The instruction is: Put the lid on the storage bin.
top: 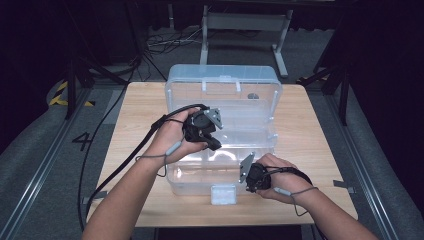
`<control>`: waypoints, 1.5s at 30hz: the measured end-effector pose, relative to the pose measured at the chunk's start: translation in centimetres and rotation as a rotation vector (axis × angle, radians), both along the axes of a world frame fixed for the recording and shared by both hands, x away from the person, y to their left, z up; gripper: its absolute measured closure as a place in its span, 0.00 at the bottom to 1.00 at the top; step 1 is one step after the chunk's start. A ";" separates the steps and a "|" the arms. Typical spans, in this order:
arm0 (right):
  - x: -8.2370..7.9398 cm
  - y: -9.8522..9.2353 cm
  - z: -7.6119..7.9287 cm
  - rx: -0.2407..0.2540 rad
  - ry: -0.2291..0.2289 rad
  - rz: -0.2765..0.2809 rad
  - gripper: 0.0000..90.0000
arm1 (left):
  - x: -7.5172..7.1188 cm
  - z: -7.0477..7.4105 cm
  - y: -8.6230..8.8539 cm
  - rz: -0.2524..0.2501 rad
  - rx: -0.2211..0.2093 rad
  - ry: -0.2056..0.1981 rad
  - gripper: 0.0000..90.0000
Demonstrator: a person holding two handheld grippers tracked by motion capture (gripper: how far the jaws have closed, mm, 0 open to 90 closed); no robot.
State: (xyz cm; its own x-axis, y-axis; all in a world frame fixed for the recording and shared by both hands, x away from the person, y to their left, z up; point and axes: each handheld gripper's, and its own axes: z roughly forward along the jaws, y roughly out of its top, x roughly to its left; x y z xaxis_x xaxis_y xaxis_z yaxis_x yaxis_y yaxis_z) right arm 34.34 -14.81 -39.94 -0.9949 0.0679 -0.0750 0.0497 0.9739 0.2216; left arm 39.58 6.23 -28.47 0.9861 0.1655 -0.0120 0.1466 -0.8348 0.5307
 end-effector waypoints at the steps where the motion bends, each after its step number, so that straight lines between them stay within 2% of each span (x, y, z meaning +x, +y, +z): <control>1: -0.1 0.0 0.0 -0.001 0.000 -0.005 0.93 | 0.0 0.0 0.0 0.000 0.001 0.000 0.98; 5: -0.4 0.0 0.3 -0.003 -0.027 -0.003 0.91 | -0.1 0.0 0.0 -0.004 0.001 0.000 0.98; 13: -0.7 -0.1 1.2 0.019 -0.048 0.001 0.91 | -0.2 -0.2 0.0 -0.010 0.000 0.002 0.98; 18: -1.2 -0.4 2.7 0.059 -0.071 0.004 0.91 | -0.2 -0.2 0.0 -0.010 0.000 0.001 0.98; 23: -1.7 -0.7 3.9 0.070 -0.092 -0.001 0.92 | -0.3 -0.2 -0.1 -0.009 0.001 -0.001 0.98; 30: -2.0 -1.5 5.4 0.132 -0.087 -0.029 0.93 | -0.4 -0.2 -0.1 -0.011 0.003 0.000 0.98; 32: -2.2 -1.8 5.9 0.162 -0.054 -0.042 0.94 | -0.4 -0.3 -0.1 -0.013 0.004 -0.001 0.98; 38: -2.4 -2.6 7.3 0.212 -0.060 -0.038 0.96 | -0.4 -0.3 -0.1 -0.012 0.006 -0.004 0.98; 43: -2.5 -3.5 8.3 0.259 -0.062 -0.070 0.98 | -0.6 -0.3 -0.2 -0.012 0.010 -0.005 0.98; 45: -2.5 -3.8 8.6 0.279 -0.061 -0.066 0.99 | -0.6 -0.3 -0.2 -0.012 0.010 -0.004 0.98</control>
State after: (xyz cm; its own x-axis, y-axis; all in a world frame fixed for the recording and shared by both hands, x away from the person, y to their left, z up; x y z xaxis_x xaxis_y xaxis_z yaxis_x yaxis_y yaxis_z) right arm 31.89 -18.62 -31.33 -0.9818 0.1590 -0.1039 0.0896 0.8699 0.4850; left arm 38.96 6.08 -28.81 0.9881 0.1539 -0.0066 0.1346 -0.8417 0.5228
